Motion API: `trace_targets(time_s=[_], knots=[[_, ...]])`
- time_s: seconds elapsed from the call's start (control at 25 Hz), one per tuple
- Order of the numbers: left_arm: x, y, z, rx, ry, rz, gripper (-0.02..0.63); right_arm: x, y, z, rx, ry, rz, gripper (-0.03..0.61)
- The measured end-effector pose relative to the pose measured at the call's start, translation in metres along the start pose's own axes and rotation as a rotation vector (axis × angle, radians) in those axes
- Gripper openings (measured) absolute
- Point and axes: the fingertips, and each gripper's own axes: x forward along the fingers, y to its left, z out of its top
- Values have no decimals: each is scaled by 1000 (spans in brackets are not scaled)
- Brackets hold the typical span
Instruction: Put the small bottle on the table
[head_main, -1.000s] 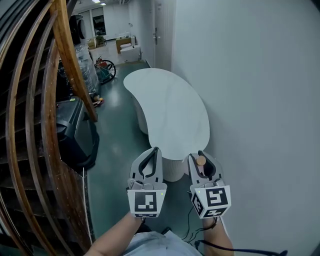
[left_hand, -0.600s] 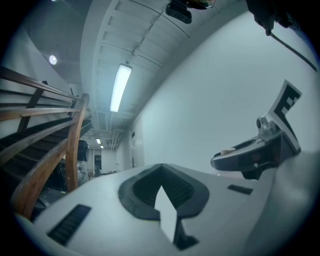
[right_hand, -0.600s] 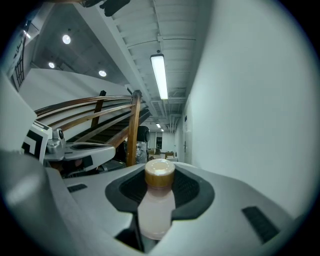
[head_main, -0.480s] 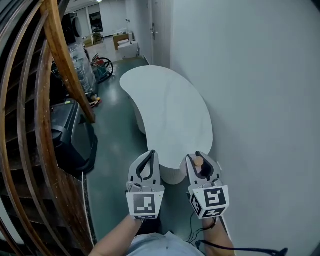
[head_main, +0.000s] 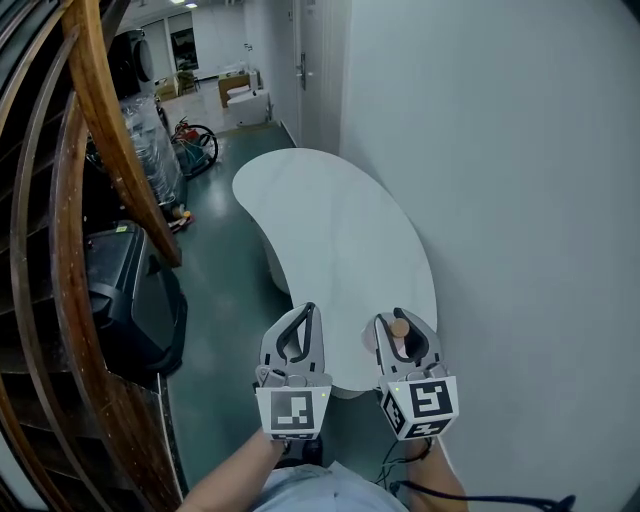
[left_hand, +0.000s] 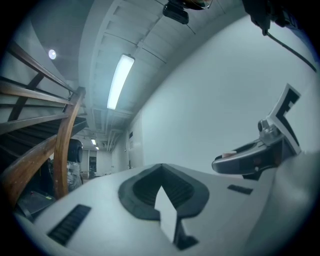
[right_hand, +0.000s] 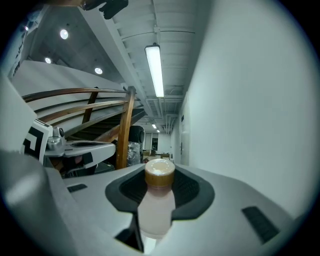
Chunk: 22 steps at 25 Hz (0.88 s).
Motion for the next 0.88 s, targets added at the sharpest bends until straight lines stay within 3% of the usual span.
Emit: trace_targets(time_s=[0.08, 0.32, 0.52, 0.68, 0.88], knots=[[16, 7, 2, 5, -30, -6, -2, 16, -5, 3, -3, -3, -7, 115], [46, 14, -11, -3, 13, -34, -2, 45, -19, 11, -5, -16, -26, 117], [69, 14, -10, -58, -35, -34, -2, 58, -32, 12, 0, -16, -40, 115], [86, 8, -24, -34, 10, -61, -2, 69, -49, 3, 14, -2, -46, 115], [113, 10, -20, -81, -28, -27, -2, 92, -64, -4, 36, 14, -28, 115]])
